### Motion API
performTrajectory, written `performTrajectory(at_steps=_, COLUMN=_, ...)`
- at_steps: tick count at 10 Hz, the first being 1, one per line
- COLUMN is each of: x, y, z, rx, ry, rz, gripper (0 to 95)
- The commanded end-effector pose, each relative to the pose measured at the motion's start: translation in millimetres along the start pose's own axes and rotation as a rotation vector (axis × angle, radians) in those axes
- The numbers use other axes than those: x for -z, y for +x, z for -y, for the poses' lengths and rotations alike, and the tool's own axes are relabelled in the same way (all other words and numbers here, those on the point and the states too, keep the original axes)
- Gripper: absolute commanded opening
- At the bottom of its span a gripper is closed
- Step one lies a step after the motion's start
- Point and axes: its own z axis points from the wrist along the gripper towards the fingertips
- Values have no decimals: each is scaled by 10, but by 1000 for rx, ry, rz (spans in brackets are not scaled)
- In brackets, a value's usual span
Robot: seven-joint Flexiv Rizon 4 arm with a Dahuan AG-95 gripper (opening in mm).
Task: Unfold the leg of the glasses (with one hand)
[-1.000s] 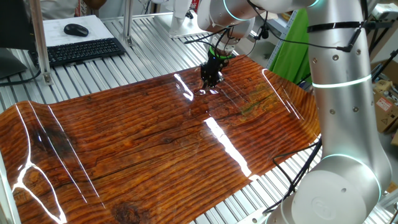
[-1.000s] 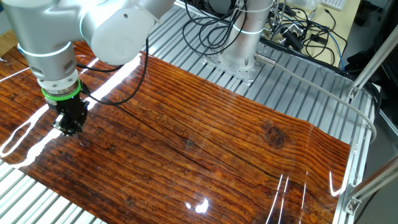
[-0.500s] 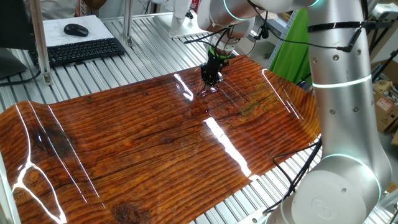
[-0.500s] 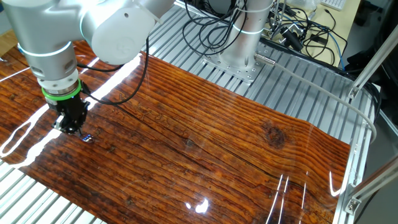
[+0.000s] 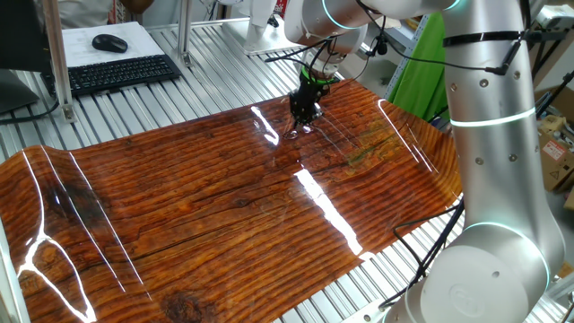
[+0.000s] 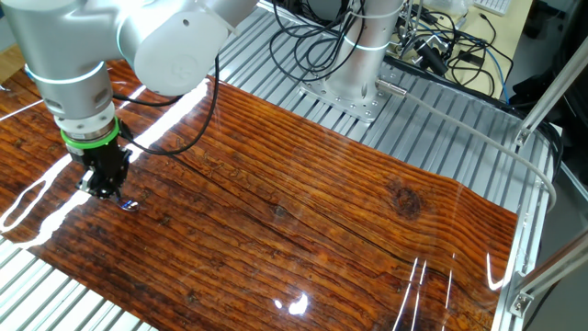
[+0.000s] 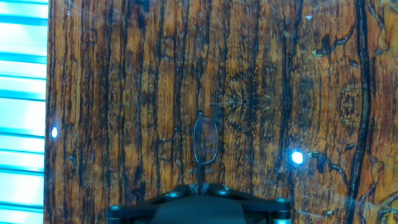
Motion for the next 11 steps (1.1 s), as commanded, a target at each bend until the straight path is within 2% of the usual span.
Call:
performTrajectory(at_steps=1, x=3, y=3, z=3, rx=-1, ry=0, rz=0, gripper=190)
performTrajectory(at_steps=5, x=32, y=6, z=1, rx=1, ry=8, rz=-3, gripper=190)
performTrajectory(at_steps=6, x=35, y=7, z=0, rx=1, ry=8, rz=-2, gripper=0)
performTrajectory(at_steps=11, x=38, y=7, z=0, rx=10, ry=7, rz=-3, gripper=0)
